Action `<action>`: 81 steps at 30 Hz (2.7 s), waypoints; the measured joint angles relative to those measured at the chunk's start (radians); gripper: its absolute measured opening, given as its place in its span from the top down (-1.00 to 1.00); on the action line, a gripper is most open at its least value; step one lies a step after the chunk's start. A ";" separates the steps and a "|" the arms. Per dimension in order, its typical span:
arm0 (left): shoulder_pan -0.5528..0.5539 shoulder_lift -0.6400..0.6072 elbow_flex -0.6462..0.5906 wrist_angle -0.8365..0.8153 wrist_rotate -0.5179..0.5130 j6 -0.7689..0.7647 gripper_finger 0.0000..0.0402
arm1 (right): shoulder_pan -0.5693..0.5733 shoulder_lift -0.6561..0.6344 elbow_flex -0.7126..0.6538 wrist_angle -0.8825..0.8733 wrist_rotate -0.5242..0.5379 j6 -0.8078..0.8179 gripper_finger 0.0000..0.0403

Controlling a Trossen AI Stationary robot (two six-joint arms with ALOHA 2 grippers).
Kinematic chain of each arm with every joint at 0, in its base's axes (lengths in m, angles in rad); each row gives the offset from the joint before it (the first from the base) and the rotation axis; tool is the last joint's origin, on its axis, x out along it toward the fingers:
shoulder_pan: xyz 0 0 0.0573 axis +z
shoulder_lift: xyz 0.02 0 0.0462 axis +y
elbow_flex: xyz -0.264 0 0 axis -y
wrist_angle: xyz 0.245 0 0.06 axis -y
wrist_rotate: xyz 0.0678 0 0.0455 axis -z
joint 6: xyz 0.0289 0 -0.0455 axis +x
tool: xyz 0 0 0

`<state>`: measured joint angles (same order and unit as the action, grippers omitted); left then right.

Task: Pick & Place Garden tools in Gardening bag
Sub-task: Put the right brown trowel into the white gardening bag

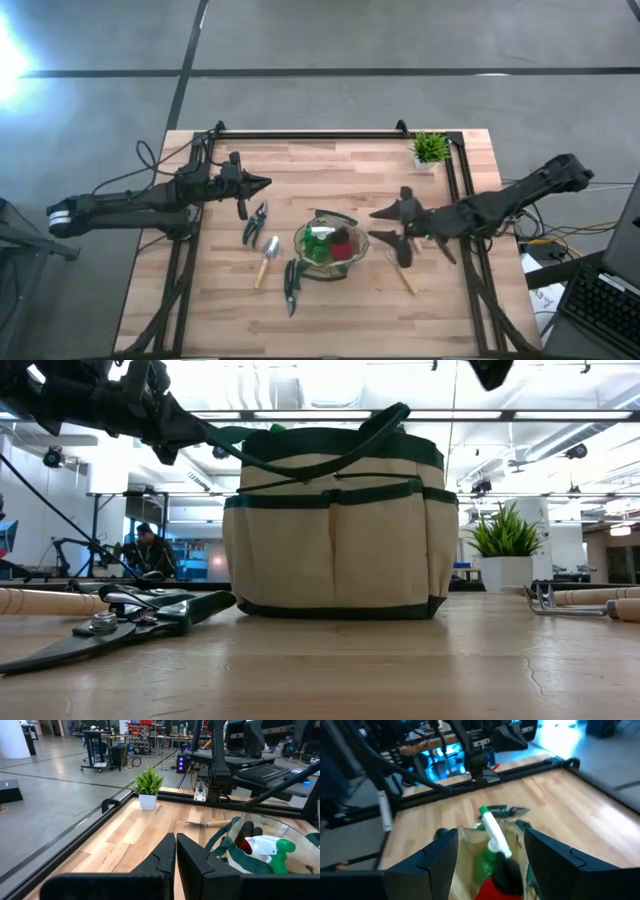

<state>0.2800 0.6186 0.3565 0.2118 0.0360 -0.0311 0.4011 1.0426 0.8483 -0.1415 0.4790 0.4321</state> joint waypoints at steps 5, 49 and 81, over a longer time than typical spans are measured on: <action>0.000 0.000 0.000 -0.006 0.000 0.000 0.90 | 0.005 -0.081 0.051 -0.235 -0.044 0.206 -0.09; 0.000 0.000 0.000 -0.040 -0.005 0.015 0.90 | -0.155 0.667 0.144 -0.933 -0.053 0.959 -0.09; 0.000 0.000 0.000 -0.048 -0.015 0.011 0.90 | -0.215 0.662 -0.033 -0.783 0.028 0.906 -0.02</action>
<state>0.2798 0.6186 0.3565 0.1634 0.0206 -0.0196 0.1858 1.7042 0.8158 -0.9246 0.5067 1.3386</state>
